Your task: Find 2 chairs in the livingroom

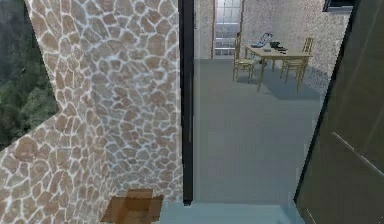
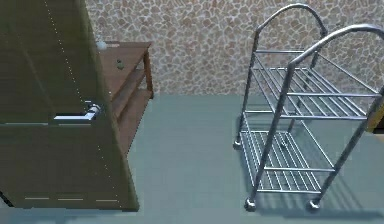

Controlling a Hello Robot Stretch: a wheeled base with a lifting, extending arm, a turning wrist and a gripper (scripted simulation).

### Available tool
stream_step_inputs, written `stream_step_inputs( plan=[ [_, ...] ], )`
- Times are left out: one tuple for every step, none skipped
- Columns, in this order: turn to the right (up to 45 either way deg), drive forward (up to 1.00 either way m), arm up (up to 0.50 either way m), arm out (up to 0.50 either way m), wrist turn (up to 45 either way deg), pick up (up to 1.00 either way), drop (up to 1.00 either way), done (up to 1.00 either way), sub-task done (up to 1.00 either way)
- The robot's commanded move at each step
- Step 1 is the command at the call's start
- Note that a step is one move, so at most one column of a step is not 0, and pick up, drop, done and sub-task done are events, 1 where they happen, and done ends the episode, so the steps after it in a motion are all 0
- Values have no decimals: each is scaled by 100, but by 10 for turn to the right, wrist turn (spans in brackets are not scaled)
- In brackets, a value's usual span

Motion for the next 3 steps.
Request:
stream_step_inputs(
  plan=[
    [210,0,0,0,0,0,0,0,0],
    [0,100,0,0,0,0,0,0,0],
    [90,0,0,0,0,0,0,0,0]
  ],
)
